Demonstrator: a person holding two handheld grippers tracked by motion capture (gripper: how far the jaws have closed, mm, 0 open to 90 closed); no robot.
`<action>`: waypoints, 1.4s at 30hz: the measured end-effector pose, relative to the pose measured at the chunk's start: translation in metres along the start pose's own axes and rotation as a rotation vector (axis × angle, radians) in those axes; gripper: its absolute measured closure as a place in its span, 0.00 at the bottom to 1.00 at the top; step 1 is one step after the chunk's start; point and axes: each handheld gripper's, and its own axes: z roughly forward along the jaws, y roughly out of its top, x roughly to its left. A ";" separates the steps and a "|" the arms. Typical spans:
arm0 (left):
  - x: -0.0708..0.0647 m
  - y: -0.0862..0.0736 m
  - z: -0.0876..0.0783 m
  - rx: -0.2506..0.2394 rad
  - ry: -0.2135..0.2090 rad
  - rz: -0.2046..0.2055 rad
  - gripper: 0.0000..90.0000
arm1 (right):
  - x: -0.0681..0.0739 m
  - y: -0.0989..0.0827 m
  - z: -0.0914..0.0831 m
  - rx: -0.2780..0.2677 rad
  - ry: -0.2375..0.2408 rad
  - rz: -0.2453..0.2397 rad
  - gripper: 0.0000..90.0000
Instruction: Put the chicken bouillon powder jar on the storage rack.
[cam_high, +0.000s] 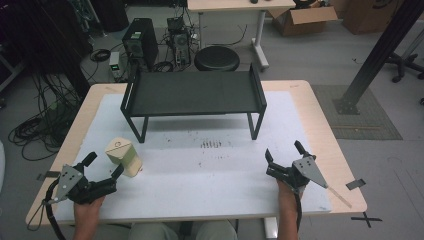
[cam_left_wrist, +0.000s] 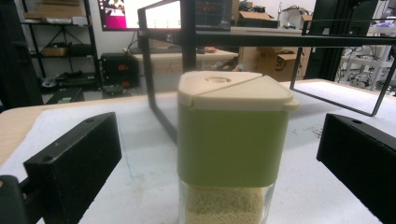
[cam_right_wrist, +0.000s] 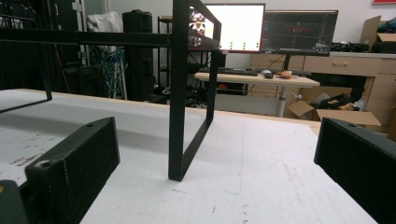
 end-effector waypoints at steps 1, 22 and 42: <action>0.000 0.000 0.001 0.002 0.000 -0.001 0.00 | 0.000 0.000 0.000 0.000 0.000 0.000 0.00; -0.009 -0.008 0.025 0.111 0.027 0.035 0.00 | 0.000 0.000 0.000 -0.001 0.001 0.001 0.00; -0.012 -0.007 0.046 0.230 0.037 0.031 0.03 | 0.000 0.000 0.000 -0.004 0.001 0.003 0.00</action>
